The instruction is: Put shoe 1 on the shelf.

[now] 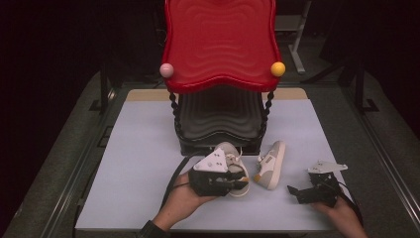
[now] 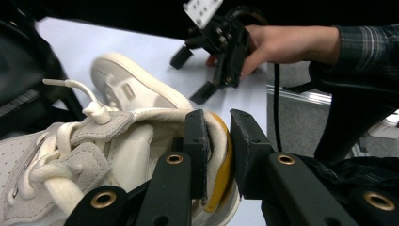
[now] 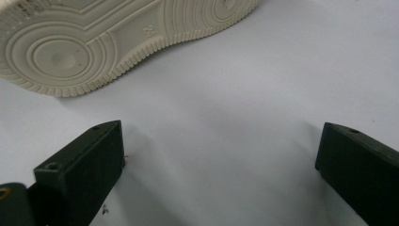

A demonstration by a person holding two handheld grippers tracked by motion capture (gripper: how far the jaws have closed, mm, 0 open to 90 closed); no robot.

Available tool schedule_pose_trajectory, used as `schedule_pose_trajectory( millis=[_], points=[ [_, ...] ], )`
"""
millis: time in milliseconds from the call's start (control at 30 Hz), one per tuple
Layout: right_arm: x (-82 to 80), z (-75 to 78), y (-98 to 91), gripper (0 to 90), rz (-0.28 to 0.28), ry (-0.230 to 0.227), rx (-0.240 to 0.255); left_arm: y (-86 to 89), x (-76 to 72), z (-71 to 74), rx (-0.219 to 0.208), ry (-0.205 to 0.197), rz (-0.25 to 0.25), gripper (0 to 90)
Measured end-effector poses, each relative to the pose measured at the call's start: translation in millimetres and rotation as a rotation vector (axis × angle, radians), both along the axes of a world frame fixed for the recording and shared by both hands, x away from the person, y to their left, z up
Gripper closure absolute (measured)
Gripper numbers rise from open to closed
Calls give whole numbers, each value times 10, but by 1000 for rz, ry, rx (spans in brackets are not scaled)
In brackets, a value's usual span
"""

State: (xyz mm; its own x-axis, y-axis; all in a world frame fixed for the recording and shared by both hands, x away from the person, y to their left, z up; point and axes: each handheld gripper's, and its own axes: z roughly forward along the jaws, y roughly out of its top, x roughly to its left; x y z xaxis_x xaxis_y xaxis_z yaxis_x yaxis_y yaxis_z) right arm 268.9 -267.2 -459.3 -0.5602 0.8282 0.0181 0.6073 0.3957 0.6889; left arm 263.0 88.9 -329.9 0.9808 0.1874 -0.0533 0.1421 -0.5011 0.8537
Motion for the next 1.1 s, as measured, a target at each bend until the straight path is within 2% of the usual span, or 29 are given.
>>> schedule_pose_trajectory(
  millis=[167, 300, 333, 367, 533, 667, 867, 1100],
  points=[
    [0, 0, 1, 11, -1, 0, 3, 35, 125, 110, -5, -25, 4, 772],
    [1, 0, -1, 11, 0, 0, 2, 65, 281, 219, 13, -63, 0, 772],
    [1, 0, -1, 11, 0, 0, 2, 65, 281, 219, 13, -63, 0, 772],
    [-1, 0, 1, 11, -1, 2, 3, 75, 356, 265, 22, -81, -1, 772],
    [0, 0, 0, 11, 1, 0, 1, 103, 536, 356, 39, -129, 6, 771],
    [-1, 0, 0, 11, 1, 0, 2, 145, 710, 392, 56, -167, 15, 771],
    [-1, 0, 0, 11, 0, -1, 1, 220, 992, 422, 68, -203, 33, 771],
    [-1, 0, 0, 11, 0, -1, 1, 247, 1197, 390, 87, -236, 64, 771]
  ],
)
